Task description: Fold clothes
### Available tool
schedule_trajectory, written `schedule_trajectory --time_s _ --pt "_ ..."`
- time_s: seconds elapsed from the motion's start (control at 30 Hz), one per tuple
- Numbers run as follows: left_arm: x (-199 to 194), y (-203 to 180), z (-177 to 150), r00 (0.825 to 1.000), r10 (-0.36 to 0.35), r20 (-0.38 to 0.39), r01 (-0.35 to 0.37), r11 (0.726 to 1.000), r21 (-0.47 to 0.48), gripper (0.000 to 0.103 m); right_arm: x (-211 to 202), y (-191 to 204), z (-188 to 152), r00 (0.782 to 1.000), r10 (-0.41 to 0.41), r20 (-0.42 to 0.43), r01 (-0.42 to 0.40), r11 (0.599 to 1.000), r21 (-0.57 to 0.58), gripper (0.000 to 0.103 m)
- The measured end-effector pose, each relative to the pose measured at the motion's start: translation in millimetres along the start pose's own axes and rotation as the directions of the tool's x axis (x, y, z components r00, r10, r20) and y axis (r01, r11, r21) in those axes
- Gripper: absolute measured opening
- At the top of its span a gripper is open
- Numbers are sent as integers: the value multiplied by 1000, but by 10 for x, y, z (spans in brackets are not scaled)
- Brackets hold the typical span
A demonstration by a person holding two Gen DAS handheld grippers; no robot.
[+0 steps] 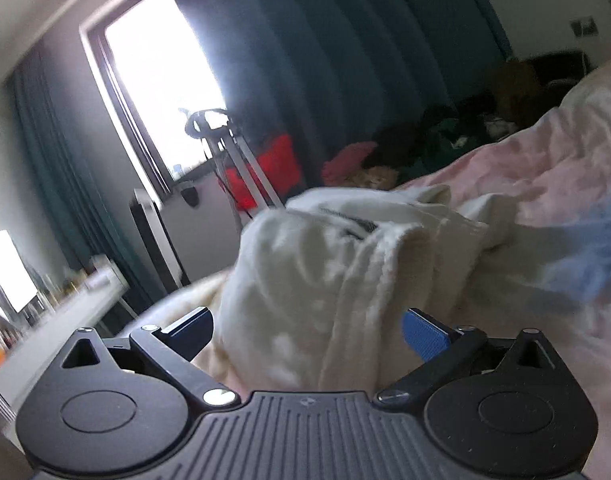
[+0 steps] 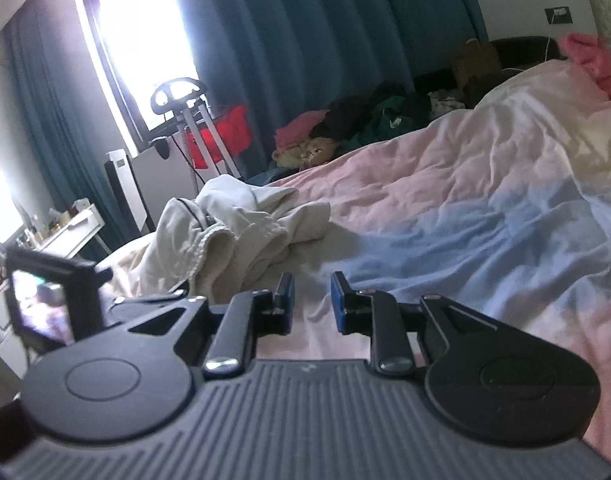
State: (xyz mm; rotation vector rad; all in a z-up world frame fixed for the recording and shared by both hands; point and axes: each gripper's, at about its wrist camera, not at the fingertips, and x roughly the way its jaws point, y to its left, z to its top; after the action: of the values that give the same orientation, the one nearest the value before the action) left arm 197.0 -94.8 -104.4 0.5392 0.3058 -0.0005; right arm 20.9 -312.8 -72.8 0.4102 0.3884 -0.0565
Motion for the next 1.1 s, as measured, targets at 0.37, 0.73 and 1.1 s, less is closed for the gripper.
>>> schedule_trajectory --time_s 0.37,0.73,1.1 --pt "704 -292 403 996 70 53 -67 996 -54 21 566 -112 -233 998 -15 -58 15 1000 2 54" --pt "-782 1231 391 988 25 154 38 918 -394 10 415 49 -237 993 103 54 -100 994 -52 55" --pt "-1487 2135 -421 996 13 85 32 859 -512 11 -33 393 -483 999 52 14 -47 974 -221 13"
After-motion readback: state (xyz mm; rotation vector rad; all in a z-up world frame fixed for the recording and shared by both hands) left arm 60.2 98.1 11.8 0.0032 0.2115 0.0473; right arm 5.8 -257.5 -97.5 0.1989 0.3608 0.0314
